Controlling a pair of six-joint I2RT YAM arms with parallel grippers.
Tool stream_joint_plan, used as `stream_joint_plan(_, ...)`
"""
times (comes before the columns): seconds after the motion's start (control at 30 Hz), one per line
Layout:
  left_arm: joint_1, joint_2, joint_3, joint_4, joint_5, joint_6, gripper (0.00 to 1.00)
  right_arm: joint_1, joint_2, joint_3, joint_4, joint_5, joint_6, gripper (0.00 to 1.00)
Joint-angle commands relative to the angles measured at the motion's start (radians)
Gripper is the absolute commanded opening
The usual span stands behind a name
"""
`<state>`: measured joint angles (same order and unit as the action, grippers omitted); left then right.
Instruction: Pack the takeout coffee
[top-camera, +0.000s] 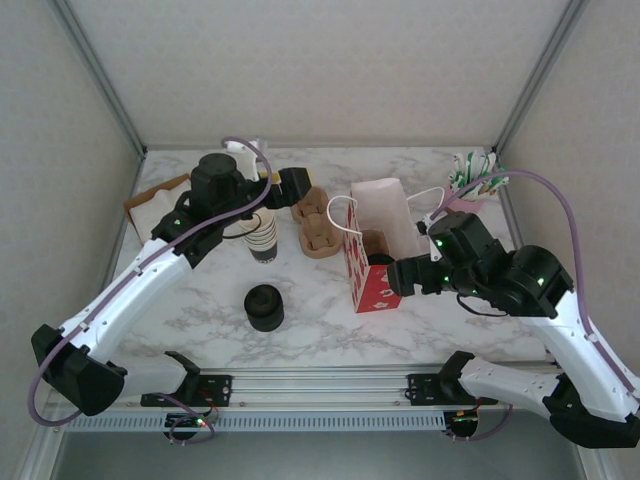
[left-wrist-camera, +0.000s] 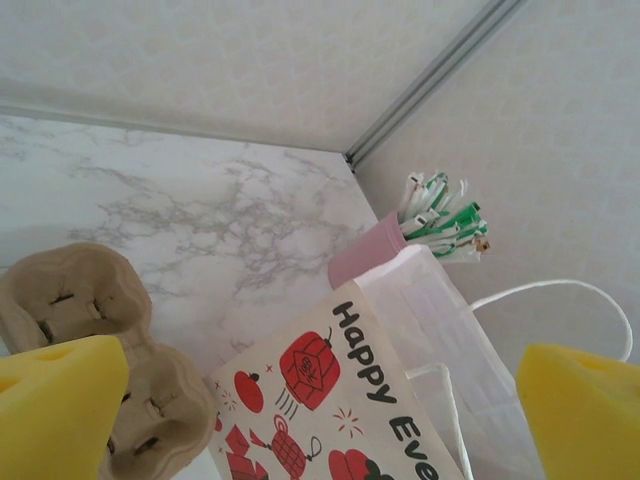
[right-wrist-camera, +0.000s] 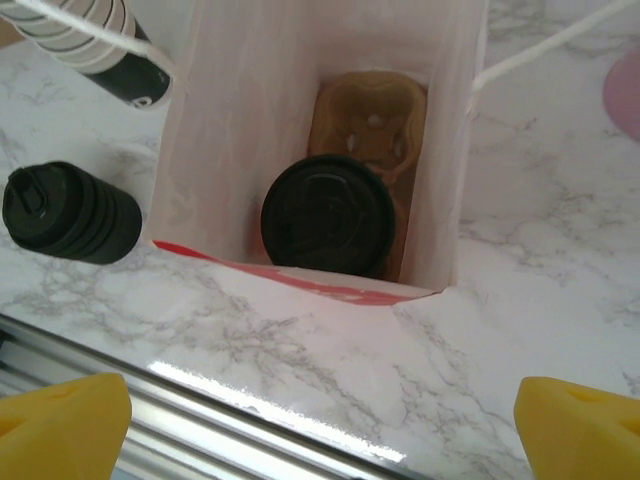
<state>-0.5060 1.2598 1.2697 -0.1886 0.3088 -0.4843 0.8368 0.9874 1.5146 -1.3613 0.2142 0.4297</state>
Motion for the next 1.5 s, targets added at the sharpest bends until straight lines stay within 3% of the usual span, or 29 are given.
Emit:
stream_joint_plan(0.0,0.024,0.000,0.042,-0.019,-0.020,0.026,1.00,0.008,0.004,0.040,-0.012,0.065,-0.019,0.99)
stream_joint_plan(0.3,0.114,0.000,0.054,-0.050,-0.029,0.023,1.00,-0.026,0.042,0.115,-0.049,0.235,-0.014,0.99)
stream_joint_plan(0.43,0.177,0.004,0.054,-0.066,-0.028,0.013,1.00,-0.099,0.067,0.142,-0.057,0.267,-0.023,0.99)
stream_joint_plan(0.83,0.318,-0.049,0.006,-0.129,-0.108,0.007,1.00,-0.450,0.109,0.169,-0.018,0.145,-0.067,0.99)
stream_joint_plan(1.0,0.393,-0.073,-0.057,-0.146,-0.127,-0.024,1.00,-0.609,0.105,0.109,0.018,0.006,-0.073,0.99)
stream_joint_plan(1.2,0.466,-0.076,-0.139,-0.120,-0.084,-0.051,1.00,-0.711,0.100,-0.010,0.094,-0.115,-0.071,0.99)
stream_joint_plan(1.47,0.478,-0.056,-0.152,-0.080,-0.011,-0.063,0.97,-0.811,0.097,-0.099,0.177,-0.141,-0.070,0.99)
